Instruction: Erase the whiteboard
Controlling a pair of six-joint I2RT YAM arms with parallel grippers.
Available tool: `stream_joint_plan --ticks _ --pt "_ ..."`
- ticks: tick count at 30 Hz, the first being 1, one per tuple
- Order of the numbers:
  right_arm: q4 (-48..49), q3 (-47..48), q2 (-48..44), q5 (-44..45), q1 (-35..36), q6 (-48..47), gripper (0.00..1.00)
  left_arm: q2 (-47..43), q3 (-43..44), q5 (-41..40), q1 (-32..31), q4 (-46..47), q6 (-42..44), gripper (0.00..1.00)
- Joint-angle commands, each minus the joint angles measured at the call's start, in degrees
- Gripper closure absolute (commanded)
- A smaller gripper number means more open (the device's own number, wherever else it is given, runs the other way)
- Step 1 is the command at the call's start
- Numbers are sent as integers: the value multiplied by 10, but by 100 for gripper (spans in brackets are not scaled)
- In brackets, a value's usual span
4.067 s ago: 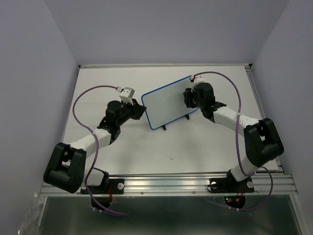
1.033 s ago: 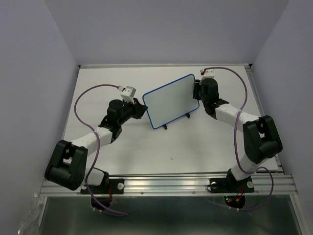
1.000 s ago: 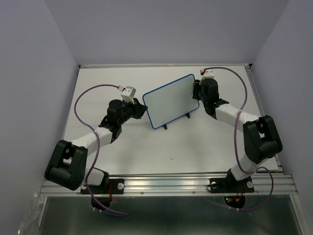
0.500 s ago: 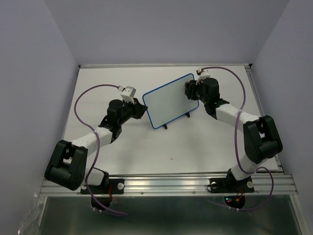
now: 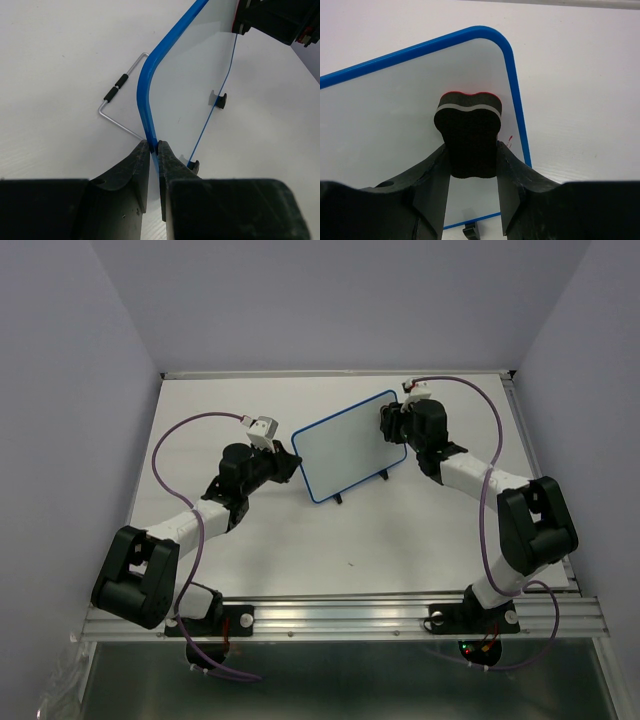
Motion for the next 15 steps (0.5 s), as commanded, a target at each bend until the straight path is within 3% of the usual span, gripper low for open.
stream_joint_plan --ticks 1,15 --pt "27 7 -9 50 -11 -14 99 -9 0 -14 0 -30 19 100" --pt "27 15 -7 46 -47 -14 99 -9 0 -13 -1 -30 18 100"
